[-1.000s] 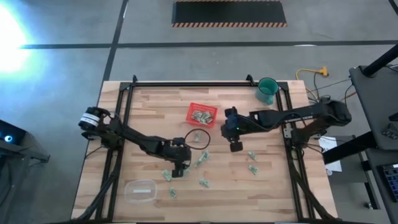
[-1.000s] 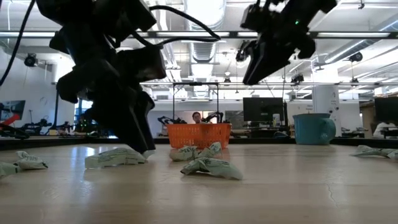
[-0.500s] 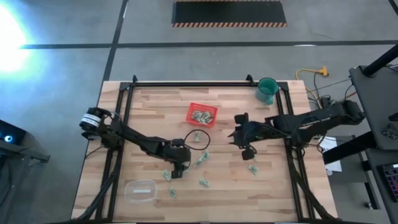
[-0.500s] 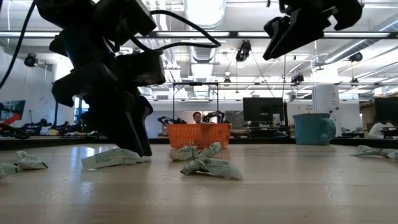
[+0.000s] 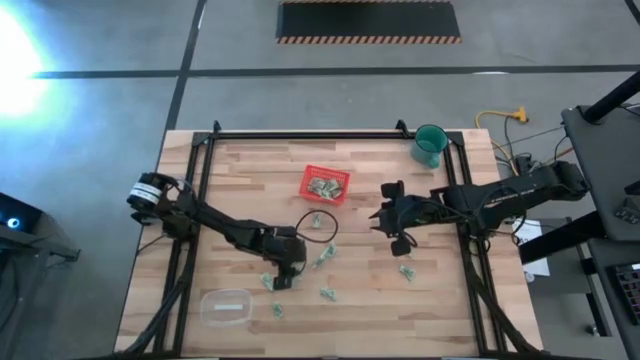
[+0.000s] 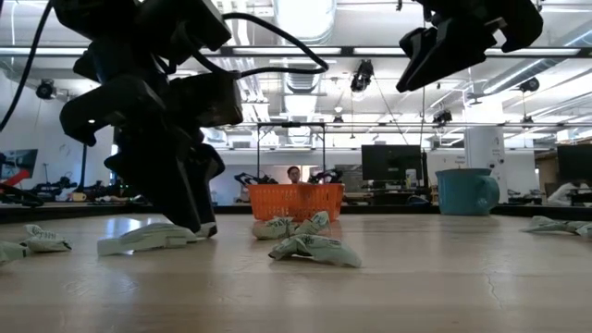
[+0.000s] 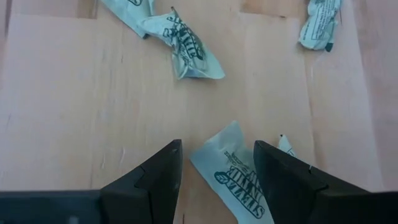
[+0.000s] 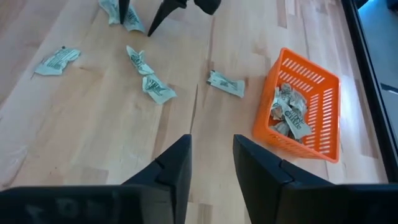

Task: Pick and place items into bin
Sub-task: Put the stevia packet into the orange bin

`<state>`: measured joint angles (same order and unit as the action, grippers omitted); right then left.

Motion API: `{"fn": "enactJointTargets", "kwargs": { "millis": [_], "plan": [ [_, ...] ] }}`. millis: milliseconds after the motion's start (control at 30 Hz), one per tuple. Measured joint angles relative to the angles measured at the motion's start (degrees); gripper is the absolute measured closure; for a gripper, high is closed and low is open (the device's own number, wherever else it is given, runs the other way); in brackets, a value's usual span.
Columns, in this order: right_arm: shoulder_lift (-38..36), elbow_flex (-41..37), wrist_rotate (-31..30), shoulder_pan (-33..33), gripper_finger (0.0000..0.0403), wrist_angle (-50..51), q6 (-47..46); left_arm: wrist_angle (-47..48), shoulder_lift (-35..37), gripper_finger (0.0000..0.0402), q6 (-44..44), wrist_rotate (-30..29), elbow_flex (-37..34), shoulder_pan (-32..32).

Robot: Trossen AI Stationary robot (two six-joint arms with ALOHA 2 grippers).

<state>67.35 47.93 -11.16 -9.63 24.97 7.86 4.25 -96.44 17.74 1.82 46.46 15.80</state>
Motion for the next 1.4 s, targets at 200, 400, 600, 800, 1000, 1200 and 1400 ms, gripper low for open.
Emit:
{"fn": "enactJointTargets", "kwargs": {
  "millis": [200, 400, 600, 800, 1000, 1200, 1400],
  "plan": [
    [0.22, -0.13, 0.0, 0.0, 0.0302, -0.01, 0.02, 0.79, 0.09, 0.022, 1.46, -0.21, 0.0, 0.82],
    [0.22, -0.21, -0.02, 0.0, 0.031, 0.0, 0.02, 1.59, 0.12, 0.0234, 1.49, -0.17, 0.0, 0.93],
    [0.22, -0.23, -0.02, 0.0, 0.0318, 0.02, 0.03, 2.35, 0.15, 0.0309, 1.44, -0.26, -0.04, 0.91],
    [0.22, -0.27, -0.02, 0.0, 0.0325, 0.08, 0.04, 2.83, 0.57, 0.0391, -0.52, 0.27, -0.11, 0.93],
    [0.22, -0.27, -0.02, 0.02, 0.0324, 0.04, 0.26, 2.45, 2.26, 0.039, -6.91, -5.46, 1.07, 1.02],
    [0.22, -0.29, -0.04, 0.02, 0.0328, -0.15, 0.26, 2.44, 2.82, 0.0389, -14.96, -20.8, 2.69, 0.98],
    [0.22, -0.61, -0.02, 0.02, 0.0333, -0.75, -2.33, 2.36, 2.82, 0.0389, -24.2, -35.78, 4.21, 0.04]
  ]
}}
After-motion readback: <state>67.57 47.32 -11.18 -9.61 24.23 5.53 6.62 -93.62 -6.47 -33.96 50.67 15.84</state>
